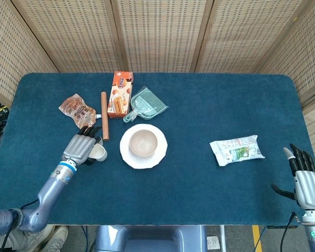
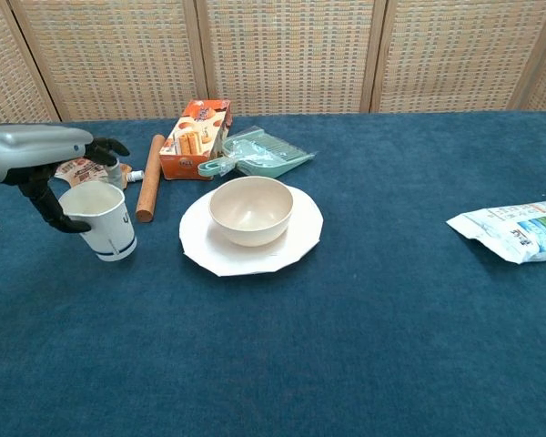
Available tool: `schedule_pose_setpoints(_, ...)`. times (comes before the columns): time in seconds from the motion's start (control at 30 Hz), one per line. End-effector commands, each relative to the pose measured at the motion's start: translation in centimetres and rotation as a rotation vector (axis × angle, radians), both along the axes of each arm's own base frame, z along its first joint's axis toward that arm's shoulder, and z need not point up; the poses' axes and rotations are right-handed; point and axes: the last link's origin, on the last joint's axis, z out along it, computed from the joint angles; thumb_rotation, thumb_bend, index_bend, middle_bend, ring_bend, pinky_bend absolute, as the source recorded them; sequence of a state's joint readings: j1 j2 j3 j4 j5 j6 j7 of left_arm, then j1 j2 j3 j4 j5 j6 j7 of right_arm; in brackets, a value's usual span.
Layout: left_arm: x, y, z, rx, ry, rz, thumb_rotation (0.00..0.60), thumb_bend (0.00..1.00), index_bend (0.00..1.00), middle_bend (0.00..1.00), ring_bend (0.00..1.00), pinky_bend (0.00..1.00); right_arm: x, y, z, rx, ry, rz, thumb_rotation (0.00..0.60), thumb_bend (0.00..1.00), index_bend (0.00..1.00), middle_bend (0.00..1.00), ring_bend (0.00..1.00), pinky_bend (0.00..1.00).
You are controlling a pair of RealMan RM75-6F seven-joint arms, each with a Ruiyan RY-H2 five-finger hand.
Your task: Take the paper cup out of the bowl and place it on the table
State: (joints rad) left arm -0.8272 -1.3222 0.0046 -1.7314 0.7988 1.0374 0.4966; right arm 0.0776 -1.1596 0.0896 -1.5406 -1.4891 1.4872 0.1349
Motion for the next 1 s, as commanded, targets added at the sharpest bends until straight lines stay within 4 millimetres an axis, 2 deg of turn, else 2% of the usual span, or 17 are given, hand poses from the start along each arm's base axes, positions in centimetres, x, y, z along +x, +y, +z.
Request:
schedule_pose_setpoints(0.03,-1.1,-0.4,-0.7,-0.006,0.009,0.012,0.600,0.31,0.36,0.00,0.00,0.00,0.1,0.2,0.0,0.001,0.000,0.005,0.600,0.13,0.00,0.00,0.00,0.00)
schedule_pose_setpoints(0.13,-1.6,-0.4,-1.0,-0.003,0.029,0.012,0.600,0.31,0.35,0.00,0.00,0.00,0.3,0.3,0.1,-0.002,-0.001,0.014,0.600,0.13,0.00,0.00,0.00,0.00)
schedule_pose_setpoints(0.2,-1.9,-0.6,-1.2,-0.005,0.036,0.018,0.600,0.26,0.32,0.00,0.00,0.00,0.5,0.4,0.2,-0.005,-0.002,0.021,0.600,0.13,0.00,0.00,0.00,0.00)
schedule_pose_setpoints(0.27,-1.9,-0.7,-1.1,0.001,0.030,0.023,0.600,0.17,0.24,0.00,0.00,0.00,0.6,0.5,0.2,-0.008,-0.003,0.027,0.600,0.13,0.00,0.00,0.00,0.00)
schedule_pose_setpoints(0.3,-1.9,-0.8,-0.9,0.007,0.022,0.026,0.600,0.12,0.16,0.00,0.00,0.00,0.7,0.6,0.3,-0.010,-0.003,0.031,0.600,0.13,0.00,0.00,0.00,0.00)
schedule_pose_setpoints(0.33,-1.8,-0.9,-0.6,0.019,0.008,0.027,0.600,0.10,0.09,0.00,0.00,0.00,0.8,0.7,0.3,-0.012,-0.004,0.035,0.600,0.13,0.00,0.00,0.00,0.00)
schedule_pose_setpoints(0.4,-1.6,-1.0,0.1,0.037,-0.009,0.024,0.600,0.07,0.02,0.00,0.00,0.00,0.9,0.7,0.3,-0.012,-0.004,0.040,0.600,0.13,0.00,0.00,0.00,0.00)
schedule_pose_setpoints(0.57,-1.4,-2.2,2.7,0.118,-0.074,0.005,0.600,0.04,0.00,0.00,0.00,0.00,1.0,0.9,0.2,-0.005,0.001,0.045,0.600,0.13,0.00,0.00,0.00,0.00)
schedule_pose_setpoints(0.7,-2.4,-4.1,4.9,0.222,-0.121,-0.011,0.600,0.04,0.00,0.00,0.00,0.00,0.9,0.9,0.1,0.003,0.010,0.036,0.600,0.13,0.00,0.00,0.00,0.00)
schedule_pose_setpoints(0.77,-3.8,-5.8,5.8,0.298,-0.098,-0.032,0.600,0.04,0.00,0.00,0.00,0.00,0.8,0.9,0.0,0.003,0.017,0.032,0.600,0.13,0.00,0.00,0.00,0.00)
schedule_pose_setpoints(1.0,-8.1,-11.3,6.7,0.446,-0.047,-0.034,0.600,0.04,0.00,0.00,0.00,0.00,0.9,0.8,-0.5,0.009,0.044,0.038,0.600,0.13,0.00,0.00,0.00,0.00)
